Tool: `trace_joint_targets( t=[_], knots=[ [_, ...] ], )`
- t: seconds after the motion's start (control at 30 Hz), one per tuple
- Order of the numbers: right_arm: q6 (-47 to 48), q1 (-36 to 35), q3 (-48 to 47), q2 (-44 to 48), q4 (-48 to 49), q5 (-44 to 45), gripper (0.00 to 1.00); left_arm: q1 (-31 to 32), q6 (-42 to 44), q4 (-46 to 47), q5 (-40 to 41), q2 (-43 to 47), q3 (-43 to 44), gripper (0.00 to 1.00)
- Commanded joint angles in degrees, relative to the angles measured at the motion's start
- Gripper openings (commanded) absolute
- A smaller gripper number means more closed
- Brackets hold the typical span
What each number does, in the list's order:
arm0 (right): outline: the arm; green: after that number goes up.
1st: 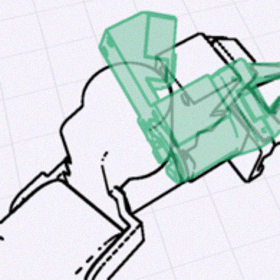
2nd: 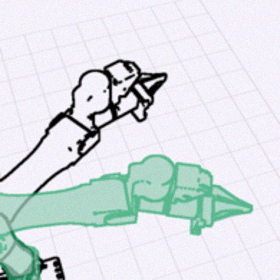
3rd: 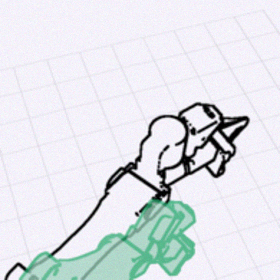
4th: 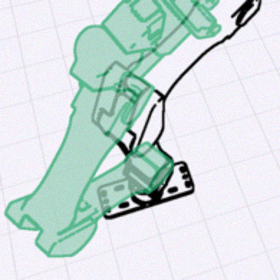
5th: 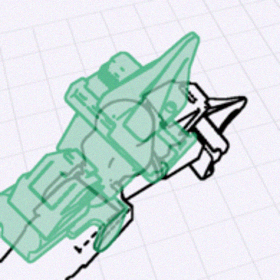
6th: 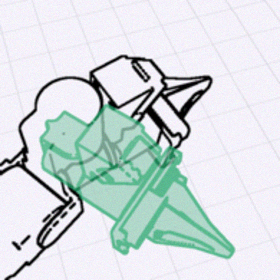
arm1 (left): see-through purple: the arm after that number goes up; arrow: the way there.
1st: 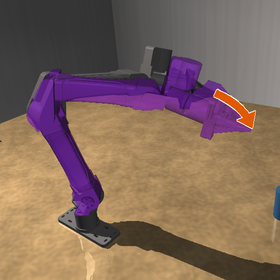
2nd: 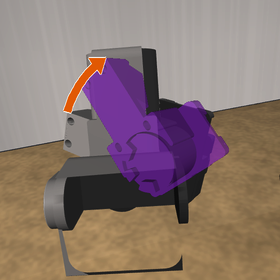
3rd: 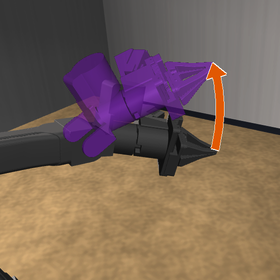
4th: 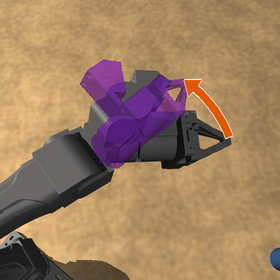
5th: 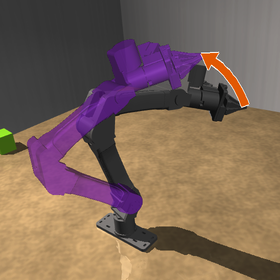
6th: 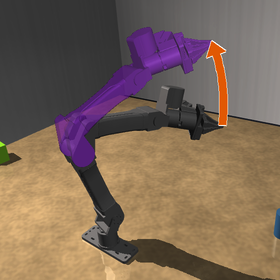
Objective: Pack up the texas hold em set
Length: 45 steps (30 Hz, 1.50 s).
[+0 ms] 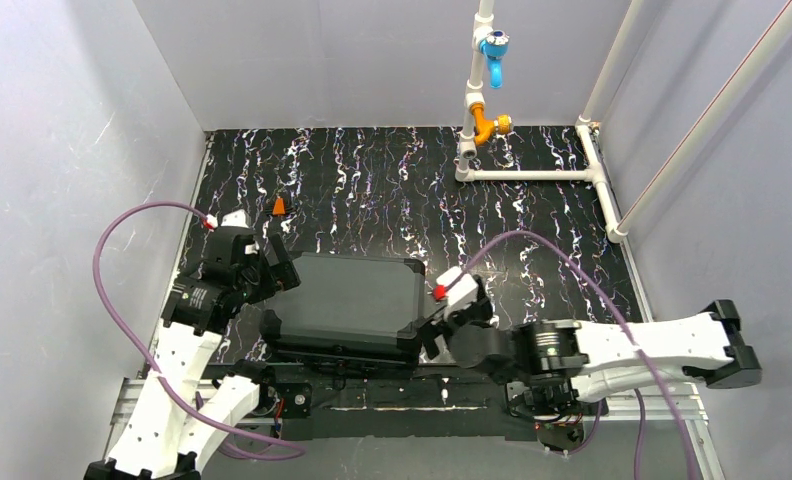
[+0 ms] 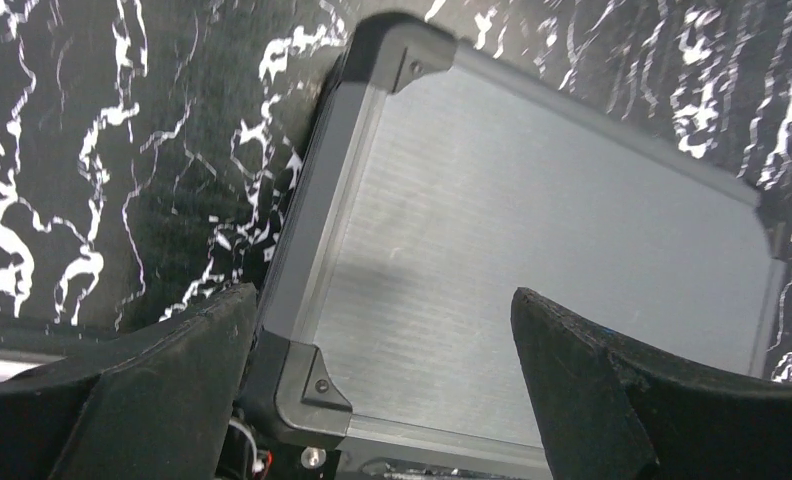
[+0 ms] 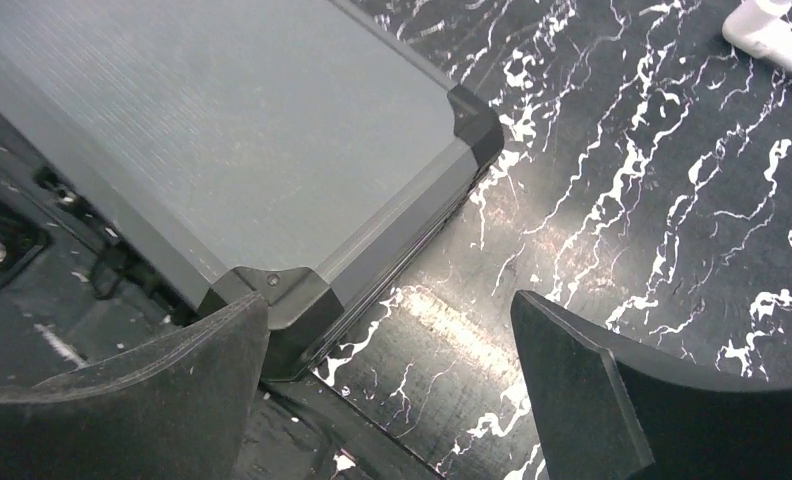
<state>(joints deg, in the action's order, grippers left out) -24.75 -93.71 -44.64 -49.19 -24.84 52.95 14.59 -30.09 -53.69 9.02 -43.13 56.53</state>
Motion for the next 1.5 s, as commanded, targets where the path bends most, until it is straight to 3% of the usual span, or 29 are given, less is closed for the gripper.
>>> trace_joint_targets(
  t=[0.0,0.13,0.43,0.67,0.93,1.17,1.47],
  knots=[
    [-7.8,0.8,-5.7,-10.9,-3.5,1.2,0.98,-0.1,-3.7,-4.7,1.1,-1.5,-2.0,0.99],
    [-14.2,6.1,-8.0,-19.1,-4.2,-9.5,0.98,-0.1,-8.3,-7.2,0.8,-3.7,-1.7,0.99],
    [-17.4,17.4,-2.2,-21.8,1.3,-26.0,0.98,-0.2,-19.5,-6.9,-1.6,-7.7,-8.9,0.99],
    [-17.0,18.6,-1.5,-27.2,2.8,-28.1,0.98,-0.3,-22.9,-0.8,-6.2,-11.4,-16.7,0.88],
    [-16.5,24.0,0.0,-28.8,6.3,-29.0,0.98,-0.3,-20.7,6.8,-8.5,-14.3,-18.0,0.83],
    [-12.6,30.6,-1.1,-28.8,7.3,-28.9,0.98,-0.2,-15.4,15.4,-12.7,-22.3,-13.9,0.80],
    [-11.7,32.8,-1.0,-28.1,6.9,-29.3,0.98,-0.1,-9.9,22.3,-15.1,-37.7,-3.7,0.78]
  ],
)
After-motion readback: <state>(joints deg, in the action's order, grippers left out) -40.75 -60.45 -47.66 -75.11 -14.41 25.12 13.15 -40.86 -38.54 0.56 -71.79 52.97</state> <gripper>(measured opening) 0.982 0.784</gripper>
